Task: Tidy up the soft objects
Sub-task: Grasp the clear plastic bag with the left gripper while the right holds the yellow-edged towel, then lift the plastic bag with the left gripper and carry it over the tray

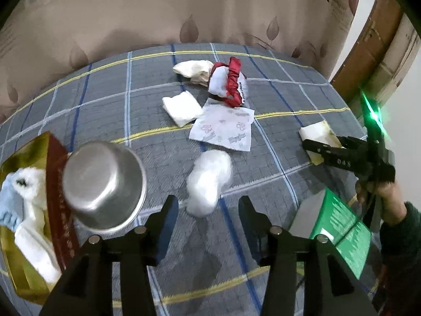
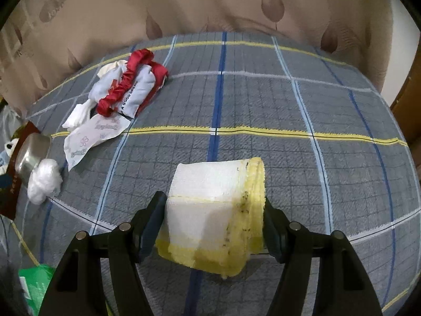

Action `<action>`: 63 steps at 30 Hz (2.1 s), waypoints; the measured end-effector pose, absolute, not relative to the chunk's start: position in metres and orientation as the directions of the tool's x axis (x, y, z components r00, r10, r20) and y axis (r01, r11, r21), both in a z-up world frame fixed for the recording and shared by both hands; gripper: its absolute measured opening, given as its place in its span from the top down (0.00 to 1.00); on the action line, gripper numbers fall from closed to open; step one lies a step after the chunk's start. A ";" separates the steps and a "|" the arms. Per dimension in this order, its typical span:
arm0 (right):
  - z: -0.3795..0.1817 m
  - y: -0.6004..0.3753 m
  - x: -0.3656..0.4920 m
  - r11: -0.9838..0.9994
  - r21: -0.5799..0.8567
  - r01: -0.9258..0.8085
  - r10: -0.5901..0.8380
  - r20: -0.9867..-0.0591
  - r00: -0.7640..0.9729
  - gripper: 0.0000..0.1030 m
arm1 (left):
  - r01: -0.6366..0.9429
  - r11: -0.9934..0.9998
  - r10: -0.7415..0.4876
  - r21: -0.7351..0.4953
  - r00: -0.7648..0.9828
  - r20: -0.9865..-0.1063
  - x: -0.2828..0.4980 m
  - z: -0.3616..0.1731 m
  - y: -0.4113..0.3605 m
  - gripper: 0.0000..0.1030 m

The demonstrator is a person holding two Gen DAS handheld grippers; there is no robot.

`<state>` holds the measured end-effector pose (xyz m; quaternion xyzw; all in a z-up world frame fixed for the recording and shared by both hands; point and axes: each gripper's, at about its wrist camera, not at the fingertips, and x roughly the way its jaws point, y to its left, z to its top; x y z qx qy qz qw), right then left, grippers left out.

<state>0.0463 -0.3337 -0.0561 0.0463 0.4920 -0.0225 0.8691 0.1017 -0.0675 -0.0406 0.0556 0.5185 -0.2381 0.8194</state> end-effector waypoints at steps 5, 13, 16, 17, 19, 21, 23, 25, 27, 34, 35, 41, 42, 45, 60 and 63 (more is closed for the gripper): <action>-0.057 -0.340 0.037 0.995 0.057 0.087 -0.002 -0.825 0.565 0.37 | 0.460 0.873 -0.334 -0.164 0.317 -0.888 0.115 -0.055 -0.082 0.53; -0.061 -0.335 0.039 0.996 0.030 0.089 -0.028 -0.808 0.588 0.34 | 0.441 0.885 -0.297 -0.150 0.287 -0.911 0.137 -0.081 -0.091 0.53; -0.061 -0.335 0.038 0.996 0.025 0.088 -0.032 -0.809 0.588 0.34 | 0.425 0.888 -0.308 -0.178 0.260 -0.915 0.143 -0.089 -0.092 0.53; -0.061 -0.335 0.038 0.996 0.027 0.088 -0.030 -0.808 0.588 0.34 | 0.423 0.888 -0.310 -0.183 0.256 -0.915 0.144 -0.091 -0.093 0.53; -0.062 -0.335 0.038 0.996 0.030 0.087 -0.027 -0.808 0.589 0.34 | 0.415 0.889 -0.320 -0.195 0.258 -0.911 0.145 -0.092 -0.093 0.53; -0.062 -0.335 0.038 0.996 0.029 0.087 -0.028 -0.808 0.588 0.33 | 0.398 0.892 -0.330 -0.213 0.251 -0.910 0.148 -0.093 -0.092 0.53; -0.062 -0.335 0.038 0.996 0.031 0.086 -0.026 -0.808 0.589 0.33 | 0.380 0.893 -0.348 -0.242 0.241 -0.906 0.151 -0.091 -0.090 0.53; -0.062 -0.335 0.038 0.996 0.032 0.086 -0.025 -0.808 0.589 0.33 | 0.367 0.898 -0.345 -0.243 0.244 -0.907 0.153 -0.090 -0.088 0.53; -0.062 -0.334 0.039 0.996 0.031 0.085 -0.025 -0.808 0.588 0.33 | 0.365 0.899 -0.345 -0.242 0.247 -0.906 0.154 -0.089 -0.088 0.53; -0.062 -0.334 0.039 0.996 0.032 0.086 -0.025 -0.808 0.588 0.32 | 0.329 0.899 -0.377 -0.289 0.248 -0.892 0.159 -0.093 -0.085 0.63; -0.062 -0.334 0.039 0.996 0.032 0.086 -0.025 -0.808 0.588 0.32 | 0.324 0.904 -0.369 -0.280 0.257 -0.893 0.158 -0.093 -0.085 0.63; -0.062 -0.333 0.038 0.996 0.027 0.087 -0.030 -0.809 0.587 0.32 | 0.336 0.910 -0.342 -0.243 0.281 -0.897 0.152 -0.087 -0.087 0.65; -0.062 -0.333 0.038 0.996 0.026 0.087 -0.030 -0.809 0.587 0.32 | 0.341 0.910 -0.340 -0.237 0.285 -0.896 0.150 -0.085 -0.088 0.65; -0.063 -0.332 0.038 0.996 0.021 0.087 -0.034 -0.810 0.586 0.32 | 0.350 0.908 -0.342 -0.231 0.299 -0.891 0.142 -0.076 -0.085 0.65; -0.063 -0.331 0.039 0.996 0.016 0.085 -0.037 -0.811 0.584 0.31 | 0.332 0.932 -0.277 -0.143 0.402 -0.873 0.097 -0.023 -0.045 0.65; -0.063 -0.331 0.039 0.996 0.016 0.085 -0.037 -0.811 0.584 0.31 | 0.321 0.938 -0.264 -0.131 0.416 -0.870 0.091 -0.014 -0.031 0.65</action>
